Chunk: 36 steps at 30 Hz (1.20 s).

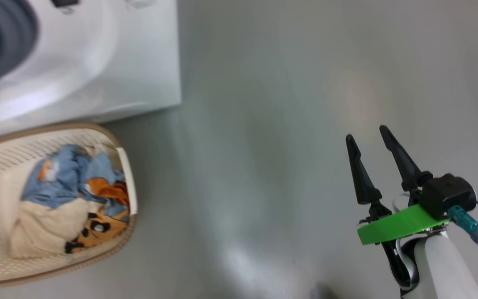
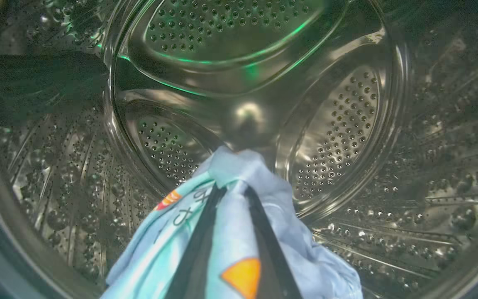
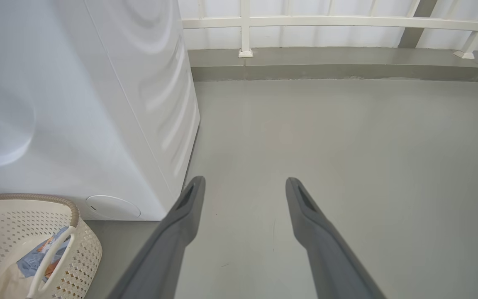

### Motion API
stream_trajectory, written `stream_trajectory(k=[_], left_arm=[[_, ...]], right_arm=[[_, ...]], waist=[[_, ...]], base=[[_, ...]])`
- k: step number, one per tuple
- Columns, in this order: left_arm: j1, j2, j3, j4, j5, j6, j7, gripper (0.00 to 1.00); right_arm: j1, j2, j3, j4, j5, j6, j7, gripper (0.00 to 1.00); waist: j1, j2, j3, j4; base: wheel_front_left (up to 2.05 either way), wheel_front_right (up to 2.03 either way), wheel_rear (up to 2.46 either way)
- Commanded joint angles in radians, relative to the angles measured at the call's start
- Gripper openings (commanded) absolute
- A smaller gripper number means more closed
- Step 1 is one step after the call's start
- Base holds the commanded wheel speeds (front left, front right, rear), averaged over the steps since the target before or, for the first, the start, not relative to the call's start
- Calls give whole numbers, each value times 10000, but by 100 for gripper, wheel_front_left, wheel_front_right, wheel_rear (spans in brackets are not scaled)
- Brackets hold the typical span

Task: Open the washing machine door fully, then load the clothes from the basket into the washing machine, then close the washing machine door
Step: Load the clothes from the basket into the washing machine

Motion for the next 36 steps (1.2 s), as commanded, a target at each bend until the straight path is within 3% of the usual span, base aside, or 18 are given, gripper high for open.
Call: stream_trajectory(k=[1,7,14,23,36], left_arm=[[-437,807,94,-87,151,-60,111,0],[-2278,1863,-225,975,126,-127,553,0],[-3861,2591,-837,1873,347,-157,625,0],[-5398,2762,-1012,2685,450,69,-210,0],[-5855,2872,-1621,4526,798,202,-318,0]], right_arm=[[-57,-24,246,-258,109,16,-49,100],[-292,-24,497,-271,498,16,-49,100],[-501,-24,799,-255,862,16,-49,100],[-640,-24,930,-255,1085,16,-49,100],[-796,-24,960,-231,1162,16,-49,100]], waist=[[0,-1,998,-694],[0,-1,1781,-1111],[0,-1,2265,-1517],[0,-1,2491,-1701],[0,-1,2625,-1674]], base=[[0,0,0],[0,0,0],[0,0,0],[0,0,0],[0,0,0]])
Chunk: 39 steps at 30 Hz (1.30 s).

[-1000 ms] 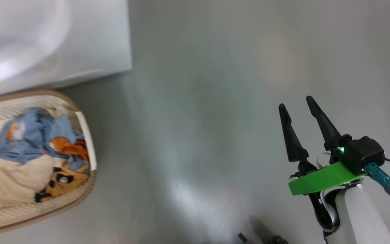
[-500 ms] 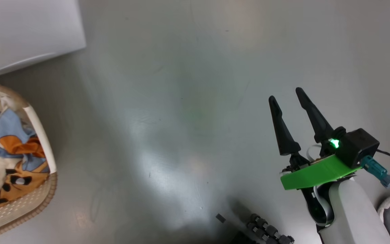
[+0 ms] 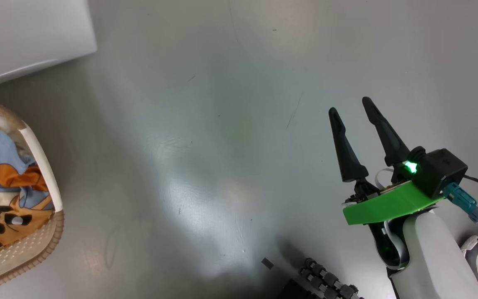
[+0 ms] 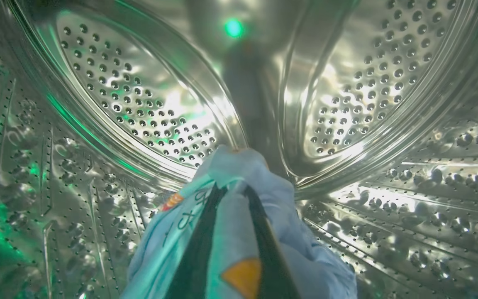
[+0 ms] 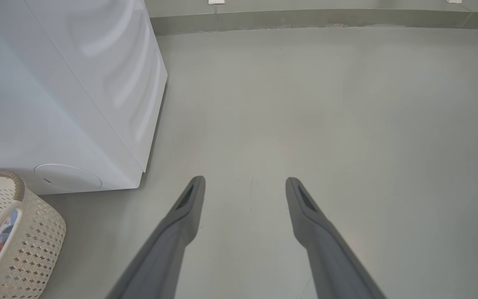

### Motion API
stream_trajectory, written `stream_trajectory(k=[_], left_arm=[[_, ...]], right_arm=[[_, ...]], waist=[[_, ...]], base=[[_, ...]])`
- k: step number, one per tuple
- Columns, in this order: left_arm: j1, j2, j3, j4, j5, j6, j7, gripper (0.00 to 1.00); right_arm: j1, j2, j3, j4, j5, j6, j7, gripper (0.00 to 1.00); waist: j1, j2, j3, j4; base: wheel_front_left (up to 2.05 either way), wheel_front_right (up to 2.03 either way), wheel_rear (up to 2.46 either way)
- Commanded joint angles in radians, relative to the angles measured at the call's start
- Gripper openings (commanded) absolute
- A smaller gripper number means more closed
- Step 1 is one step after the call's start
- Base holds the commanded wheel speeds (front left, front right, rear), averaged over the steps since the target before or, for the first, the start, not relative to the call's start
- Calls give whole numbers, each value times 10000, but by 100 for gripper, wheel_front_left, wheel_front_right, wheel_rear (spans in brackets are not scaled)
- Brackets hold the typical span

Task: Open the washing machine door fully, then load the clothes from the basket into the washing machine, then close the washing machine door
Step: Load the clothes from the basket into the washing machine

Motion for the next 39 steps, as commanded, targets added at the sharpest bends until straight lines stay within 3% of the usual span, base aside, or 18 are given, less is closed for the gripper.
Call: stream_trajectory(k=[1,3,4,5,6,15,22,39], left_arm=[[-131,549,-54,-93,110,46,-34,0],[-242,538,-111,106,85,34,-67,0],[-261,531,-127,160,76,32,-79,22],[-271,529,-144,201,78,51,-91,85],[-275,513,-150,262,57,57,-100,100],[-32,420,-303,630,-47,-29,-141,100],[807,-105,-200,566,-544,-216,-144,100],[5485,-1587,-539,-1484,-1129,-330,-146,100]], right_arm=[[181,-41,193,-190,108,16,-48,100],[156,-41,179,-178,88,16,-48,100],[147,-41,167,-172,80,16,-48,100],[139,-41,156,-163,71,16,-48,100],[129,-41,147,-152,61,16,-48,100],[58,-41,64,-96,-86,16,-48,100],[120,-41,-122,-89,-417,16,-48,100],[771,-41,-698,230,-1640,16,-48,100]], waist=[[0,-1,10,11],[0,-1,23,36],[0,-1,19,47],[0,-1,9,59],[0,-1,-7,70],[0,-1,-341,225],[0,-1,-906,569],[0,-1,-3677,2372]], base=[[0,0,0],[0,0,0],[0,0,0],[0,0,0],[0,0,0],[0,0,0],[0,0,0],[0,0,0]])
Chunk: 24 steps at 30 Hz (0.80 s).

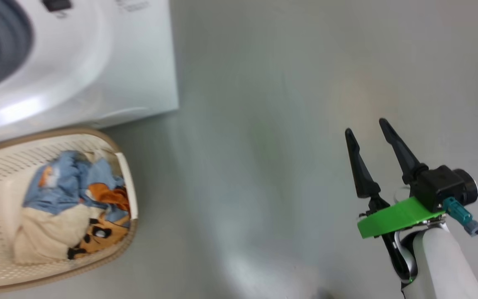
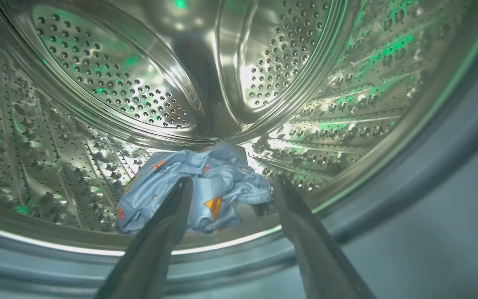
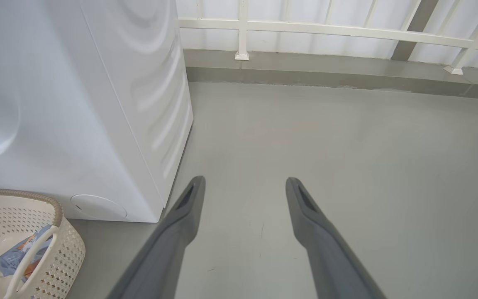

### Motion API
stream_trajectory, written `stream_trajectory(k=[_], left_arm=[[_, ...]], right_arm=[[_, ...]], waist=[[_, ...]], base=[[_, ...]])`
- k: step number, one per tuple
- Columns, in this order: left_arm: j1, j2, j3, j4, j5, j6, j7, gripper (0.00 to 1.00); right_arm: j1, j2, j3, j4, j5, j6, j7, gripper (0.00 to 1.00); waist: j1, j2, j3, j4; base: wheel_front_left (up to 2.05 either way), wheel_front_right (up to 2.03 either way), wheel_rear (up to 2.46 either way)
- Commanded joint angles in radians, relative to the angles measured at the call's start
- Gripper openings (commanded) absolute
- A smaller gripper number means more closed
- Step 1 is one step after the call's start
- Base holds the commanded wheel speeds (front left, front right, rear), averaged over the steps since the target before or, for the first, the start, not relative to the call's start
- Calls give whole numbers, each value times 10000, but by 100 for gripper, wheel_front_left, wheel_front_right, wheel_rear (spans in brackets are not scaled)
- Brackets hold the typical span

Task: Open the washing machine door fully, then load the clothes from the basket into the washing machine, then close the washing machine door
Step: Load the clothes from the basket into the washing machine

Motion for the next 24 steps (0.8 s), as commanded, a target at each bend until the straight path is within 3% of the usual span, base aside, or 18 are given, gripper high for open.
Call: stream_trajectory(k=[1,13,24], left_arm=[[419,473,121,-398,141,-6,-52,100],[4374,-654,9,-2896,335,222,-53,100],[7878,-1698,130,-5249,259,746,-53,100]], right_arm=[[312,-29,147,-174,-95,16,-49,100],[1269,-30,-149,97,-557,16,-49,100],[2285,-75,-400,290,-625,16,-49,100]], waist=[[0,0,-1082,890],[0,0,-3310,1960],[0,0,-4980,2509]], base=[[0,0,0],[0,0,0],[0,0,0]])
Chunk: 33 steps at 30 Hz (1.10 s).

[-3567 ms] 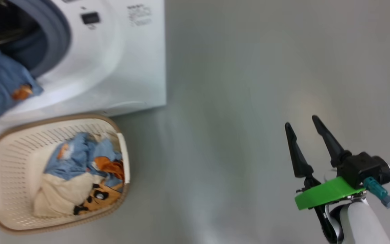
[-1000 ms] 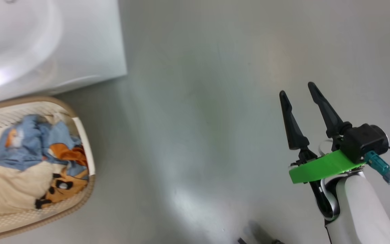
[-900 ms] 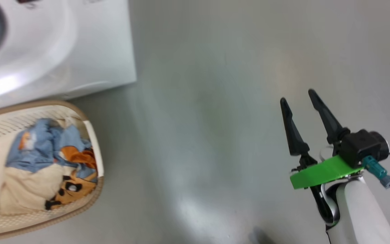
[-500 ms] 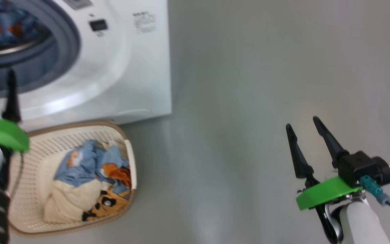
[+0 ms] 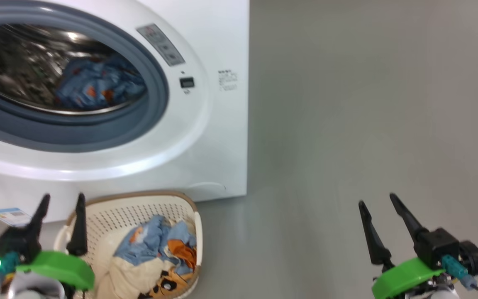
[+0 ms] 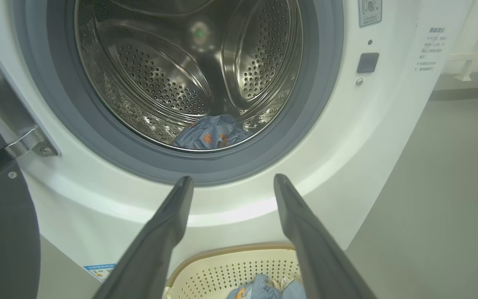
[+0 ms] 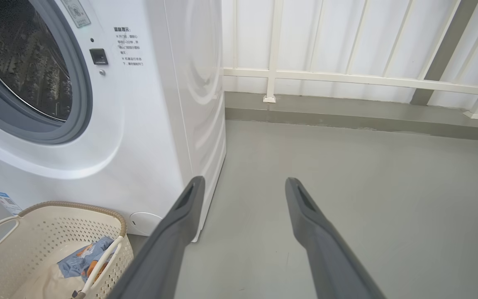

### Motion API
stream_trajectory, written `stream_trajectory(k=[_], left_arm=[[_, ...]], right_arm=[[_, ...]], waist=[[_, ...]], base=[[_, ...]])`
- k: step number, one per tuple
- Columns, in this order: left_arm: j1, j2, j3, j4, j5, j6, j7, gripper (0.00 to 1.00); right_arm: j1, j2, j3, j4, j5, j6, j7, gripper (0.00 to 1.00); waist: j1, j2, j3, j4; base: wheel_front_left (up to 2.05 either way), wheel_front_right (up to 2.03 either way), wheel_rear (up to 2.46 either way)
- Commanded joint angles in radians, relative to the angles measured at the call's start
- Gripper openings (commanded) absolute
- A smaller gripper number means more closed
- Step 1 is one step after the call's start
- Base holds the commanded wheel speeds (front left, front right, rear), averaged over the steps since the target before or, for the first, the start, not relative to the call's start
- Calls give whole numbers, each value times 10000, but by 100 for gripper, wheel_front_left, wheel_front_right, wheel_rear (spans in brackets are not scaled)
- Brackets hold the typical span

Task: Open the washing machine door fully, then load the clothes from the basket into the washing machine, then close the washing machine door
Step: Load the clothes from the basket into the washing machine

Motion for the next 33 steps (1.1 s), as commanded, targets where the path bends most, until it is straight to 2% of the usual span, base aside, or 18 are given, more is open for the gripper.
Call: stream_trajectory(k=[1,18,33], left_arm=[[346,145,360,-584,-53,137,-57,100],[2774,-964,462,-2215,-225,609,-57,100],[3024,-1229,449,-2314,-79,452,-57,100]], right_arm=[[228,-41,150,-152,-86,16,-49,100],[878,-3,197,-208,219,16,-49,100],[872,0,283,-202,445,16,-49,100]], waist=[[0,0,-1131,713],[0,0,-2071,791],[0,0,-2090,782]], base=[[0,0,0],[0,0,0],[0,0,0]])
